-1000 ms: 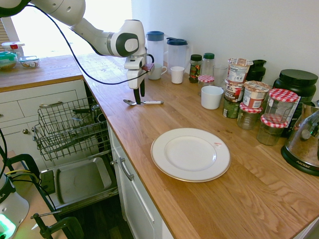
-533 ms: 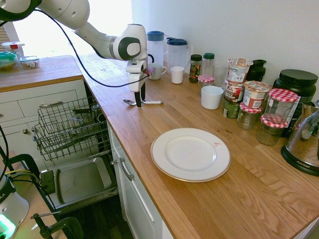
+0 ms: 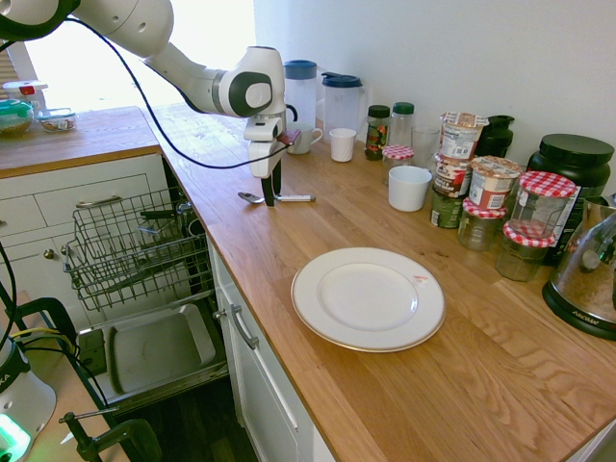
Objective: Put the spoon in the dishwasher
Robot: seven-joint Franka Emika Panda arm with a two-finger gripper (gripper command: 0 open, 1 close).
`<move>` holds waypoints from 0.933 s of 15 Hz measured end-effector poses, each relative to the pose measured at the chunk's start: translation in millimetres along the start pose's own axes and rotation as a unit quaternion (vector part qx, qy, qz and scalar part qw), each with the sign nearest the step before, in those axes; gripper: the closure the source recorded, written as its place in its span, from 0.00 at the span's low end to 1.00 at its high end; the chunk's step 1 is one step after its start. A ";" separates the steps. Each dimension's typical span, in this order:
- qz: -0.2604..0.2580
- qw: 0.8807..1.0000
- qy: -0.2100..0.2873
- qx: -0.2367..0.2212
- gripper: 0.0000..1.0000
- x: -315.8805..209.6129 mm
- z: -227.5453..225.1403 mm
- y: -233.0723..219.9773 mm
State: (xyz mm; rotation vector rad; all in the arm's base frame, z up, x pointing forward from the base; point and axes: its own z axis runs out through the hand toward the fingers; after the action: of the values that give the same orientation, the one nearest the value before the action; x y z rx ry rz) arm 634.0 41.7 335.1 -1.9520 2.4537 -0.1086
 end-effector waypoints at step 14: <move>-0.036 0.999 -0.017 0.007 1.00 7.5 0.5 -3.8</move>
State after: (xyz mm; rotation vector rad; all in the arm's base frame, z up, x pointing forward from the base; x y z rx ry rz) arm 636.0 33.6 335.1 -2.0186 2.3570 -0.0939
